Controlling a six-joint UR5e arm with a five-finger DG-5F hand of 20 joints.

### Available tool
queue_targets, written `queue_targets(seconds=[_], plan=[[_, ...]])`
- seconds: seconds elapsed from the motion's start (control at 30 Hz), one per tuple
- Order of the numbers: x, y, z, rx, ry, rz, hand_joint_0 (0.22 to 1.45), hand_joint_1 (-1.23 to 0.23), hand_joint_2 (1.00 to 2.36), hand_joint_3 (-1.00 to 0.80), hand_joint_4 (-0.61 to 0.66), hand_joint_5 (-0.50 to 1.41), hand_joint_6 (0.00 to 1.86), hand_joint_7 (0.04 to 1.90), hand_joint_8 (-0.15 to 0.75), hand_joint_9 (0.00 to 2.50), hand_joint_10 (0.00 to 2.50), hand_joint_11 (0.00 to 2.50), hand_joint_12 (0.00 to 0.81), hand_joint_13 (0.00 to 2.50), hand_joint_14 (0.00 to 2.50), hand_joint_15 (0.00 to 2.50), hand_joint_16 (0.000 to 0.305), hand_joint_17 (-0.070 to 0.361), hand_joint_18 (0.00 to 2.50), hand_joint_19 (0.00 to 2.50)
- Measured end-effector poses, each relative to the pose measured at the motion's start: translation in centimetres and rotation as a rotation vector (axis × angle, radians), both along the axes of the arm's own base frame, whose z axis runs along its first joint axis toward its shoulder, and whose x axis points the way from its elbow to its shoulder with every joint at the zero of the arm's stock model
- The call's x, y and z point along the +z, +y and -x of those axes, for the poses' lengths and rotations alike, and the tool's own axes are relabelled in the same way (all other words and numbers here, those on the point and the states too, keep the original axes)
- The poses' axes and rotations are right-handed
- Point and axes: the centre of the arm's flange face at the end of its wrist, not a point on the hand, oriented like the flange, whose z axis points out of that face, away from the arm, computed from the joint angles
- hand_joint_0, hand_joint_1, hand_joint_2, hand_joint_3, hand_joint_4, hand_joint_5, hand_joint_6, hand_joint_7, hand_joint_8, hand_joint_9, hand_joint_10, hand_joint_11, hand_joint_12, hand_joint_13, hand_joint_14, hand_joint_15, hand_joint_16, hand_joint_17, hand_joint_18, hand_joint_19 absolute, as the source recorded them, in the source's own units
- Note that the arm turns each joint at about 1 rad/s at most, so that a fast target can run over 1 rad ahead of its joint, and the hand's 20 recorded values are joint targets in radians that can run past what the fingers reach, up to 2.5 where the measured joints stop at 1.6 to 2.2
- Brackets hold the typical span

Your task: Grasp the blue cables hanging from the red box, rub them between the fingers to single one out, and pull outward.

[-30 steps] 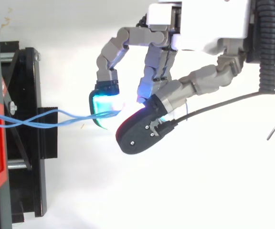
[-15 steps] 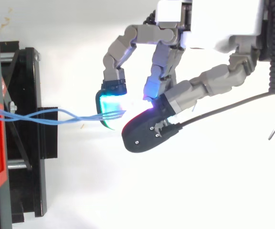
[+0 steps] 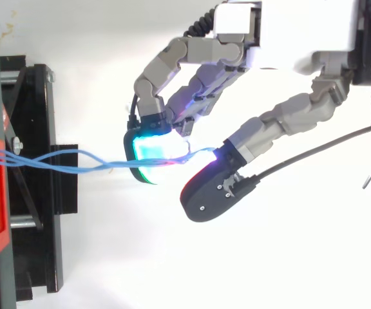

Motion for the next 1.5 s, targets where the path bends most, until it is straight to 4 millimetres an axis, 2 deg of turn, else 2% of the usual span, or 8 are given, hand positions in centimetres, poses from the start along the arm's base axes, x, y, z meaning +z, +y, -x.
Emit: queue_targets(seconds=[0.07,0.23,0.4,0.73,1.1,1.3,1.5], plan=[[0.03,0.00,0.01,0.000,0.000,0.000,0.65,-0.87,1.00,-0.50,-0.18,-0.15,0.88,1.00,0.168,0.68,0.01,0.50,0.269,0.65,0.02,0.58,0.035,0.079,0.46,0.43],[0.01,0.00,0.00,0.000,0.000,0.000,0.55,-0.76,1.00,-0.50,-0.09,-0.14,0.88,0.97,0.203,0.75,0.02,0.55,0.285,0.70,0.02,0.59,0.038,0.086,0.48,0.44],[0.03,0.00,0.01,0.000,0.000,0.000,0.50,-0.65,1.00,-0.50,-0.06,-0.14,0.87,0.94,0.227,0.81,0.02,0.58,0.309,0.75,0.02,0.62,0.043,0.096,0.53,0.46],[0.00,0.00,0.01,0.000,0.000,0.000,0.42,-0.56,1.00,-0.50,-0.05,-0.14,0.86,0.85,0.251,0.88,0.02,0.61,0.348,0.82,0.02,0.65,0.053,0.120,0.61,0.48],[0.01,0.00,0.00,0.000,0.000,0.000,0.39,-0.53,1.00,-0.50,-0.06,-0.13,0.84,0.83,0.248,0.91,0.02,0.62,0.362,0.86,0.02,0.68,0.058,0.130,0.64,0.50],[0.01,0.00,0.00,0.000,0.000,0.000,0.42,-0.52,1.00,-0.50,-0.05,-0.13,0.83,0.85,0.239,0.93,0.02,0.63,0.350,0.88,0.02,0.69,0.056,0.125,0.66,0.53],[0.01,0.01,0.00,0.002,0.000,0.000,0.47,-0.44,1.00,-0.50,-0.05,-0.12,0.81,0.90,0.236,0.98,0.02,0.65,0.336,0.91,0.03,0.72,0.052,0.116,0.68,0.56]])
